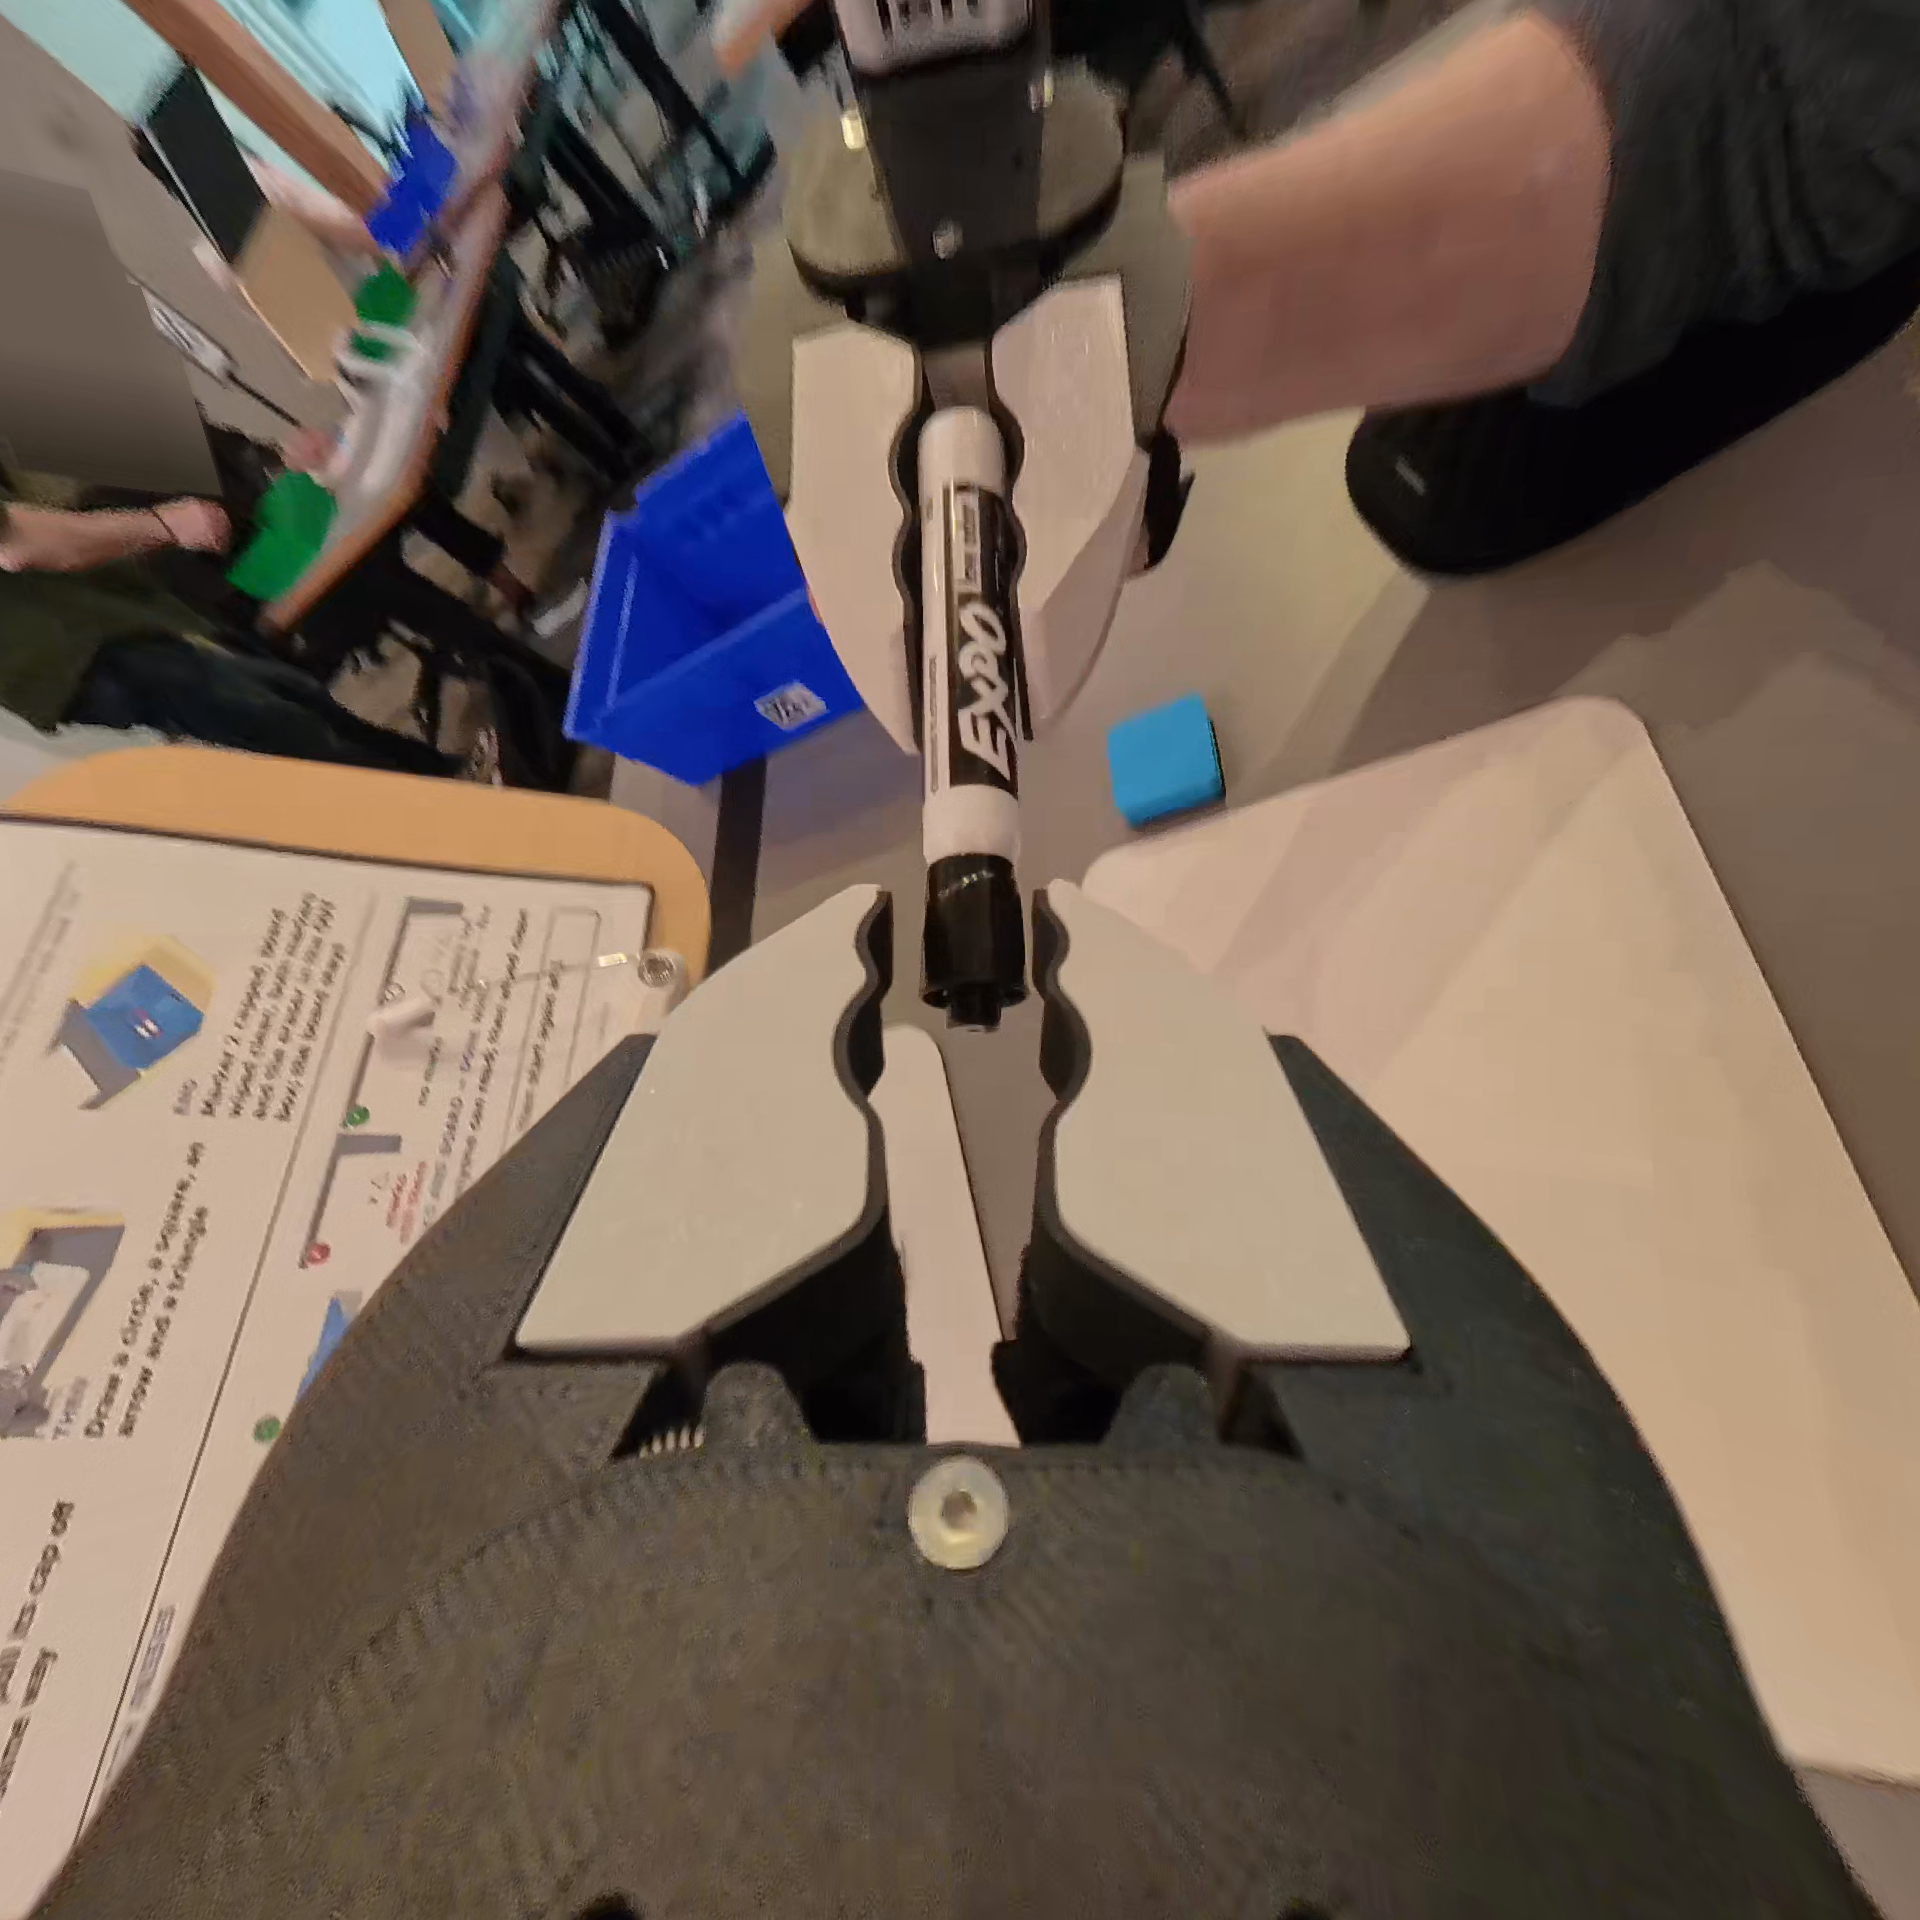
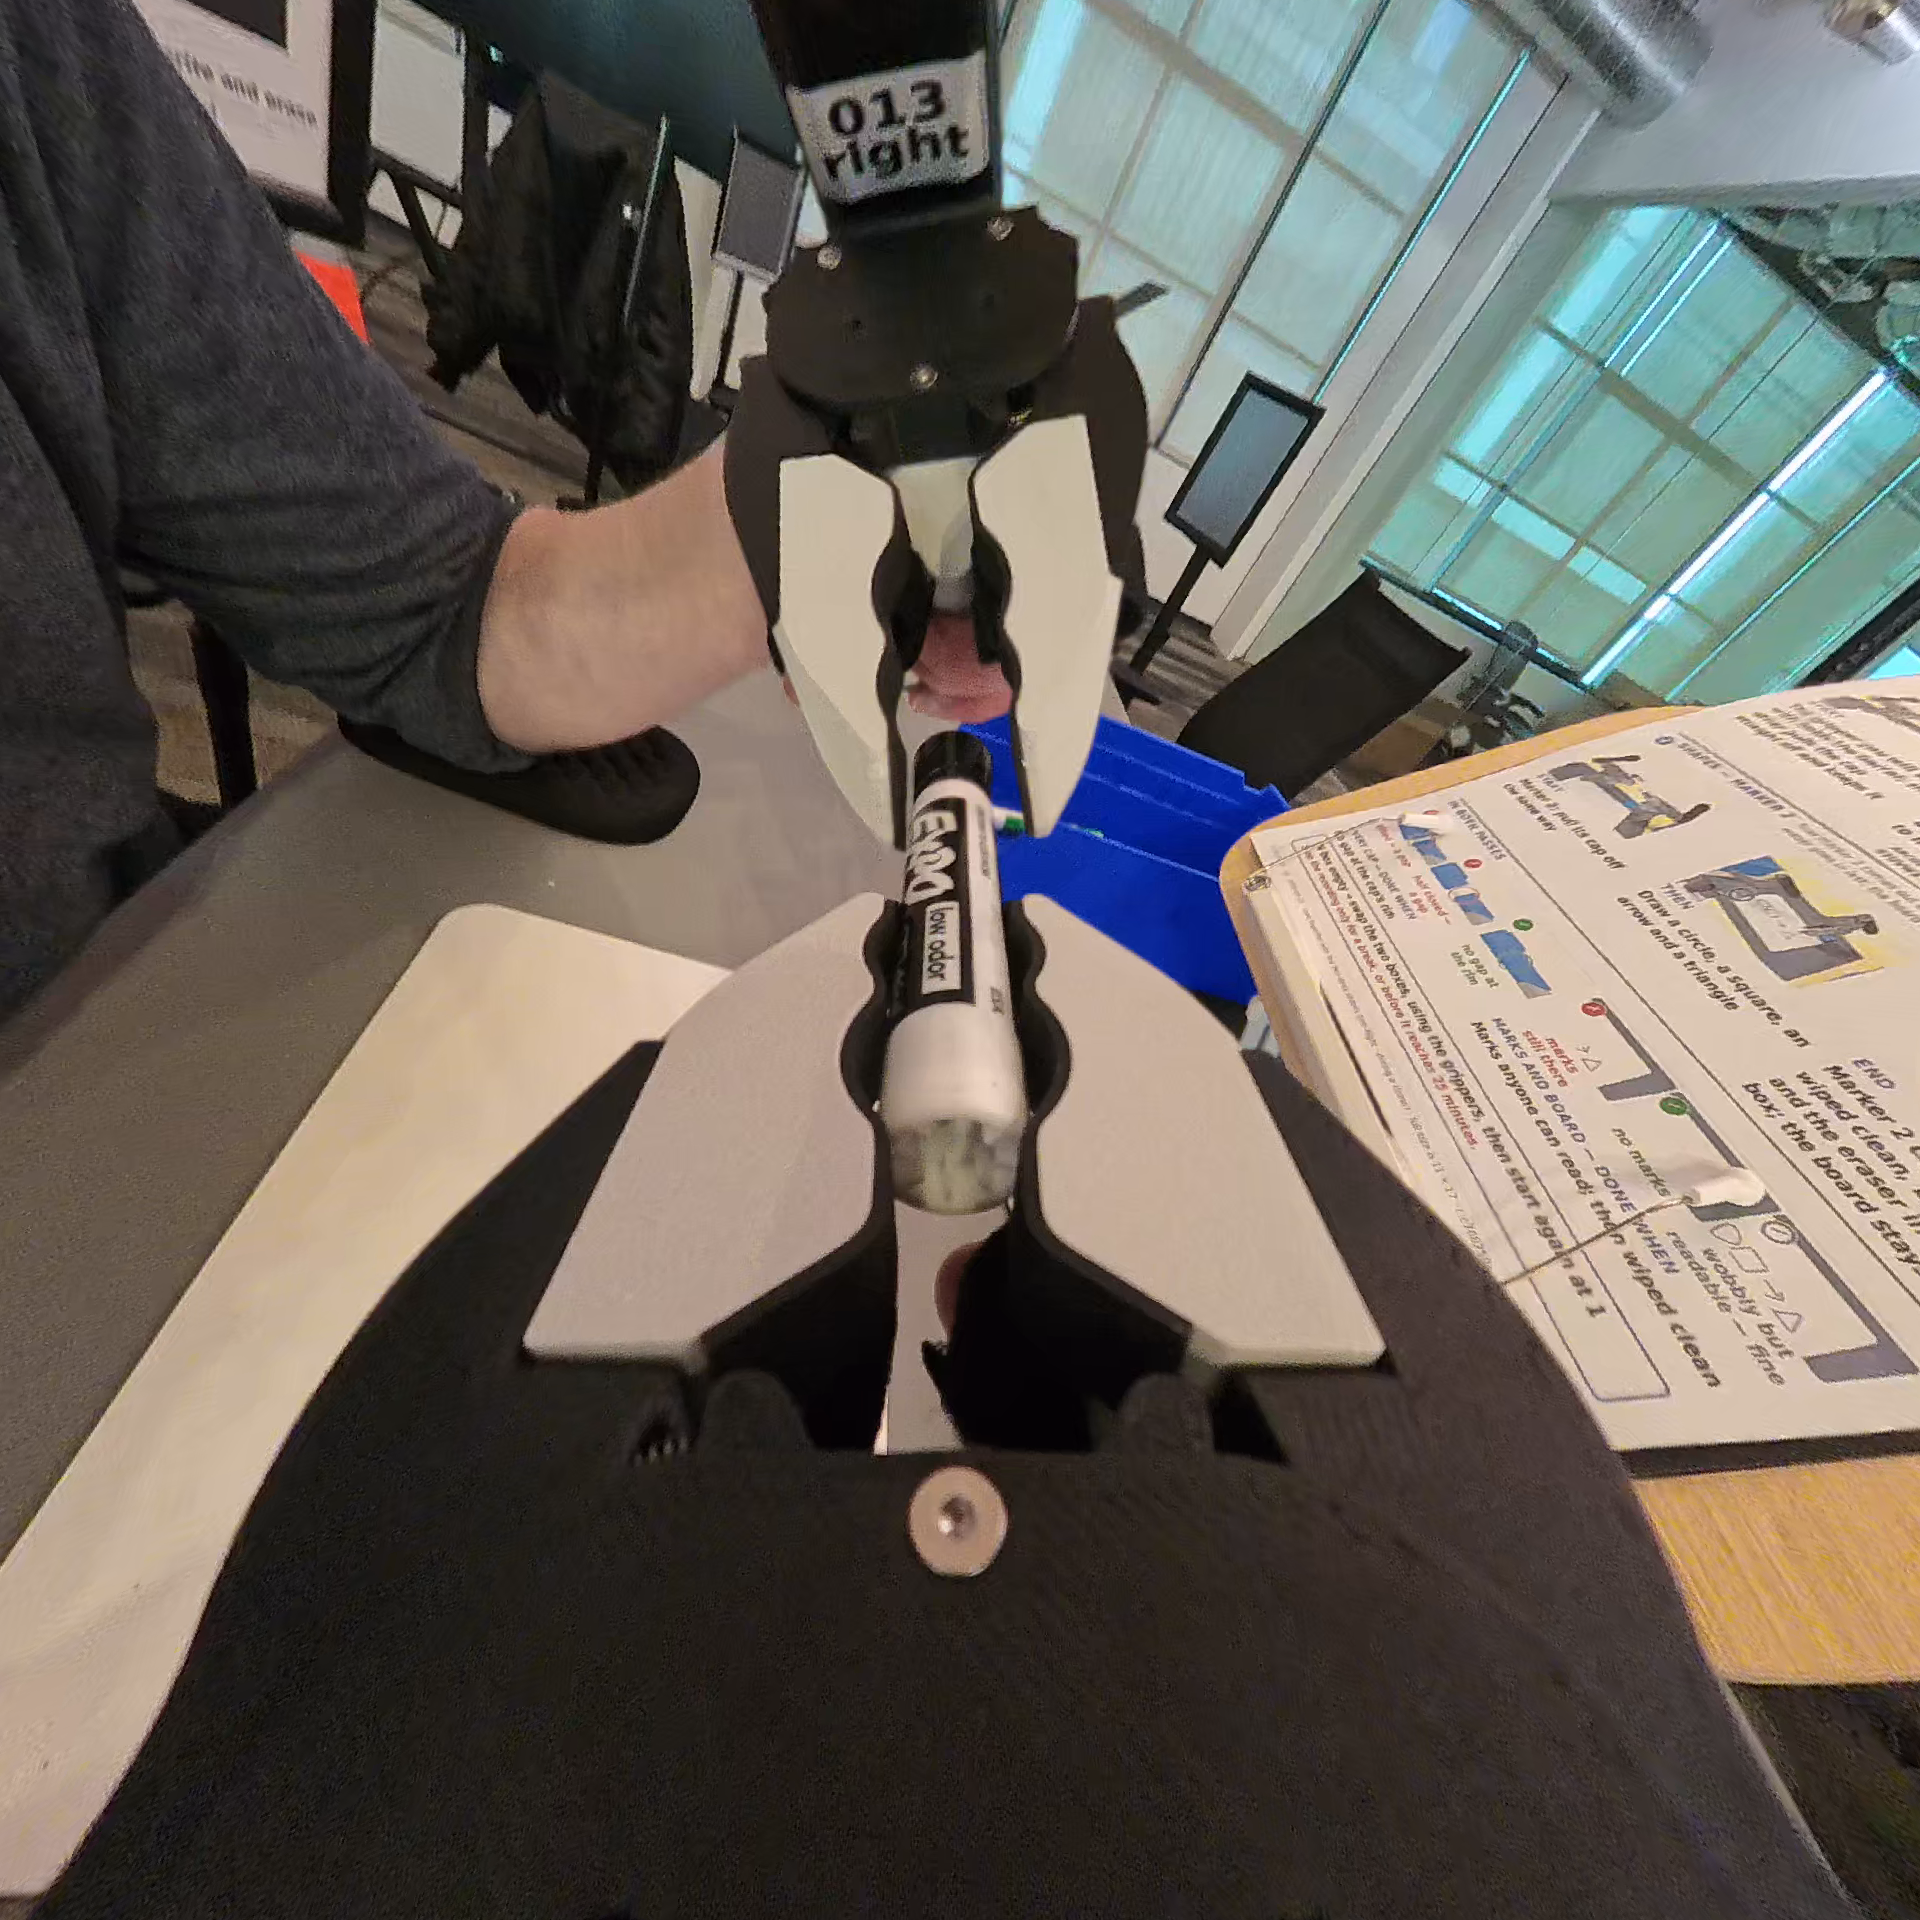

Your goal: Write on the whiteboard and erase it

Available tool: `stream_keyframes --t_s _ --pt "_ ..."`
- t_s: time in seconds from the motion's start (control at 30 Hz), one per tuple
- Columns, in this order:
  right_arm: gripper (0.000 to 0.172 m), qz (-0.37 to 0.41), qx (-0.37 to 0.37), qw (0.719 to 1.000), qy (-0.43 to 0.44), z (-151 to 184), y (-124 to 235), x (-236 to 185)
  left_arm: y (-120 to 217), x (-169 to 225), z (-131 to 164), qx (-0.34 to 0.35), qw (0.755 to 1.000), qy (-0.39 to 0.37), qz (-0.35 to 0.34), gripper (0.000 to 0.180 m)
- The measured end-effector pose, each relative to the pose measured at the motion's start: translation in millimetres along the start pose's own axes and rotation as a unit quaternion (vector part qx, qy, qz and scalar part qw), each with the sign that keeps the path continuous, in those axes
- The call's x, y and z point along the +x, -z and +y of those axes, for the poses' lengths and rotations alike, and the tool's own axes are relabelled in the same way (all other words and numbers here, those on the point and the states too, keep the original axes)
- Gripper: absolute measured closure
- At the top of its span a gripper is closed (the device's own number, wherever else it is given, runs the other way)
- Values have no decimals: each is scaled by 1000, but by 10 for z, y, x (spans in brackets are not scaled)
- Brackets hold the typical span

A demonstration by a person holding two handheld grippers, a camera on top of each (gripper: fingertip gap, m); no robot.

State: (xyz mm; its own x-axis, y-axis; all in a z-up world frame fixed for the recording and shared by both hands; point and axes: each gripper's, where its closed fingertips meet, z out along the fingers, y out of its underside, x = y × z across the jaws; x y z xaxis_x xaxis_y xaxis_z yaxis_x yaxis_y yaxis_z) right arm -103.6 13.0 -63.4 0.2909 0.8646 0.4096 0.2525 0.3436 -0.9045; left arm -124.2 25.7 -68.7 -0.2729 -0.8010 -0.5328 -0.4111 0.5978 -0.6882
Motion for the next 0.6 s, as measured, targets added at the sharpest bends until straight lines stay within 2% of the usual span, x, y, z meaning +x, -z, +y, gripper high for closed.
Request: stream_keyframes --t_s 0.03,0.17,0.6 --pt "151 0 9 1000 -4 -20 20 13 12 -21 -59 25 1000 1 -4 158" --pt "151 1 47 999 -19 -105 106 63 28 -72 -184 88 996 20 -6 159" --pt "151 -1 75 997 -18 -213 171 53 52 -63 -335 180 983 42 12 160"
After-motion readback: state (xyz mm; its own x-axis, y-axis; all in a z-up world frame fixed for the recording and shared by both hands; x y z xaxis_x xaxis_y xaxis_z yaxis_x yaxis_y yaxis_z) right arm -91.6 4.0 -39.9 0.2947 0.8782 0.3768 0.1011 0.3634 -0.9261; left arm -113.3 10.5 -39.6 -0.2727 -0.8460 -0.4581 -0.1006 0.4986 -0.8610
